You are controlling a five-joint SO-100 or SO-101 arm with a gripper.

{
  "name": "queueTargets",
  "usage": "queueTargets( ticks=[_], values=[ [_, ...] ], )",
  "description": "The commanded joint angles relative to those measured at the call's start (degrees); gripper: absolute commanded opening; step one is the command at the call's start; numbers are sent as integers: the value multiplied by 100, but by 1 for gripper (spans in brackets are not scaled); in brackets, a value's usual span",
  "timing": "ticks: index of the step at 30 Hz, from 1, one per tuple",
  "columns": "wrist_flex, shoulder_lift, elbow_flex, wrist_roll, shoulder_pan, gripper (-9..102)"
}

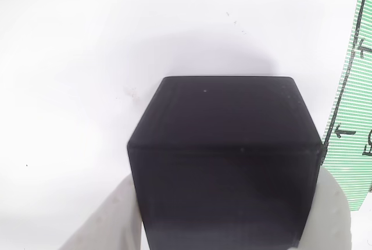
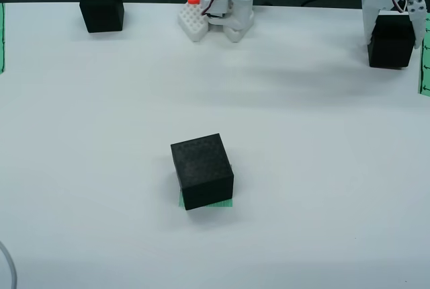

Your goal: Stack 3 Blocks on the chosen place.

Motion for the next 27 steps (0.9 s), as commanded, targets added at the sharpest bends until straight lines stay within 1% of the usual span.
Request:
queueTargets(
  ticks=[1, 6, 12, 21, 27],
  values=[
    [-88, -62, 26, -9, 35, 20],
    [44, 229, 70, -35, 185, 20],
    [158, 1257, 422, -79, 659, 20],
    [422, 3050, 853, -299, 2426, 20],
    [729, 3612, 826, -562, 3753, 20]
  ],
)
